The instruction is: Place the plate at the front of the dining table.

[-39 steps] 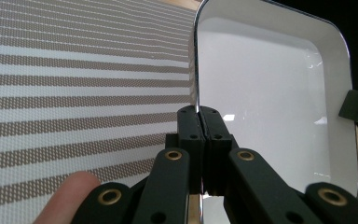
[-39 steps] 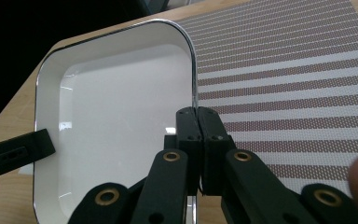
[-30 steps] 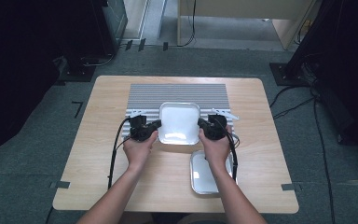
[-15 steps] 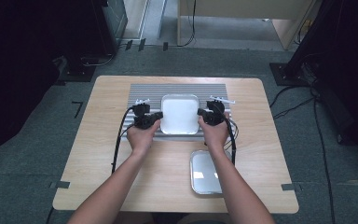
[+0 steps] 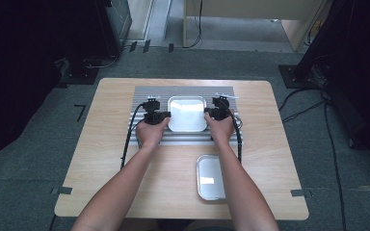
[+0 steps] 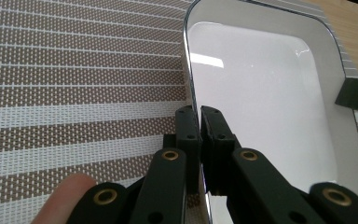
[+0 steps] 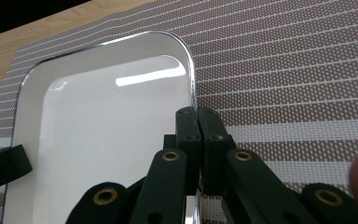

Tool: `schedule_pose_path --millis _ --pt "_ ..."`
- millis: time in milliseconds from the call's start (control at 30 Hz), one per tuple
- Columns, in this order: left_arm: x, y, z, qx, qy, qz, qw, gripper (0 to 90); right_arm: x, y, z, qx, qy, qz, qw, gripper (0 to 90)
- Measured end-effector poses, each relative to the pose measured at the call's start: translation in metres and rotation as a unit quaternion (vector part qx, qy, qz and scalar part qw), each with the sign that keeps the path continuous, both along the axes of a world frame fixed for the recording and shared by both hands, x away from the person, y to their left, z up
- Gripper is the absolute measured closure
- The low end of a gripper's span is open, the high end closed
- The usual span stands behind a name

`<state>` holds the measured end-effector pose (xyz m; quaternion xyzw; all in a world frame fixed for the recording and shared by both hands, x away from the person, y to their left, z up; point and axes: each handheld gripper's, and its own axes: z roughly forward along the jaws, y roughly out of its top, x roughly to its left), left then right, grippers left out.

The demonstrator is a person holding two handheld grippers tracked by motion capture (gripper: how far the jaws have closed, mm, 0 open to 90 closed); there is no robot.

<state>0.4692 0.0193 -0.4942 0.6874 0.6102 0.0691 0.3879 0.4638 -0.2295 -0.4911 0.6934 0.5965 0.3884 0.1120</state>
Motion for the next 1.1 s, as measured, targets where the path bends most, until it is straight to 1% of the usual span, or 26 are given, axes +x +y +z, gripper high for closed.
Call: schedule_pose_path --millis 33,133,200,233,267,300,333,367,433,467,500,533,600,633,667,733,767,800,867,900,933,967,1000,1067,1100 --pt "0.001 0.0 -0.002 0.001 0.002 0.0 1.0 87.5 0.002 0.0 -0.001 0.002 0.003 0.002 1.0 89.5" --pt "0.004 -0.002 -0.006 0.01 0.005 0.001 0.9999 86.4 0.007 0.003 -0.003 -0.012 0.012 0.004 0.9998 89.2" --pt "0.005 -0.004 -0.006 0.023 0.006 -0.002 0.9997 85.8 0.009 0.004 -0.004 -0.018 0.011 0.001 0.9998 88.9" --pt "0.005 -0.004 -0.006 0.023 0.006 -0.002 0.9997 85.4 0.009 0.005 -0.005 -0.023 0.011 -0.001 0.9997 88.7" --pt "0.006 -0.006 -0.005 0.036 0.008 -0.003 0.9993 85.0 0.01 0.007 -0.006 -0.029 0.01 -0.001 0.9995 87.9" --pt "0.007 -0.007 -0.004 0.041 0.01 -0.005 0.9991 84.7 0.01 0.008 -0.007 -0.034 0.01 0.001 0.9994 86.6" --pt "0.008 -0.007 -0.004 0.047 0.01 -0.008 0.9988 83.5 0.011 0.008 -0.008 -0.035 0.008 0.006 0.9994 83.3" --pt "0.008 -0.006 -0.003 0.045 0.008 -0.01 0.9989 79.6 0.011 0.008 -0.009 -0.033 0.004 0.01 0.9994 80.1" --pt "0.009 0.0 -0.001 0.027 0.018 -0.008 0.9994 70.1 0.011 0.005 -0.007 -0.041 -0.006 0.006 0.9991 74.9" --pt "0.009 0.004 0.001 0.02 0.022 -0.004 0.9995 65.5 0.01 0.003 -0.005 -0.042 -0.009 0.002 0.9991 73.7" --pt "0.008 0.008 0.003 0.01 0.021 0.001 0.9997 63.1 0.008 0.001 -0.002 -0.036 -0.012 0.0 0.9993 73.5" --pt "0.007 0.013 0.005 -0.001 0.018 0.003 0.9998 61.7 0.006 -0.002 0.002 -0.028 -0.016 0.0 0.9995 73.3" --pt "0.003 0.023 0.008 -0.02 0.018 0.003 0.9996 60.0 0.001 -0.006 0.009 -0.021 -0.019 0.006 0.9996 73.9" --pt "0.001 0.026 0.009 -0.031 0.019 0.0 0.9993 60.1 -0.001 -0.008 0.012 -0.017 -0.017 0.008 0.9997 74.0" --pt "-0.002 0.027 0.009 -0.036 0.021 -0.005 0.9991 60.1 -0.004 -0.011 0.014 -0.014 -0.015 0.012 0.9997 74.0" --pt "-0.008 0.027 0.007 -0.026 0.027 -0.015 0.9992 60.3 -0.008 -0.013 0.015 0.004 0.007 0.019 0.9998 73.7" --pt "-0.011 0.026 0.006 -0.023 0.031 -0.018 0.9991 60.4 -0.01 -0.013 0.014 0.005 0.018 0.024 0.9995 73.6" --pt "-0.014 0.025 0.005 -0.027 0.032 -0.019 0.9989 60.3 -0.013 -0.012 0.012 0.0 0.03 0.026 0.9992 73.6" --pt "-0.018 0.023 0.005 -0.042 0.037 -0.018 0.9982 60.0 -0.017 -0.008 0.008 -0.01 0.045 0.031 0.9985 73.6" --pt "-0.018 0.023 0.005 -0.042 0.037 -0.018 0.9982 60.1 -0.017 -0.008 0.008 -0.01 0.045 0.031 0.9985 73.6" --pt "-0.019 0.022 0.005 -0.053 0.047 -0.015 0.9974 60.1 -0.019 -0.006 0.006 -0.017 0.049 0.034 0.9981 73.4" --pt "-0.018 0.022 0.004 -0.059 0.061 -0.01 0.9964 60.4 -0.022 -0.003 0.002 -0.029 0.063 0.033 0.997 73.6" --pt "-0.018 0.022 0.004 -0.055 0.064 -0.01 0.9964 61.2 -0.023 -0.003 0.001 -0.022 0.065 0.033 0.9971 73.9" --pt "-0.018 0.021 0.003 -0.047 0.063 -0.008 0.9969 63.4 -0.024 -0.003 -0.001 -0.004 0.074 0.035 0.9966 76.9" --pt "-0.017 0.021 0.002 -0.041 0.067 -0.009 0.9969 63.9 -0.024 -0.002 -0.002 -0.004 0.078 0.036 0.9963 78.3"
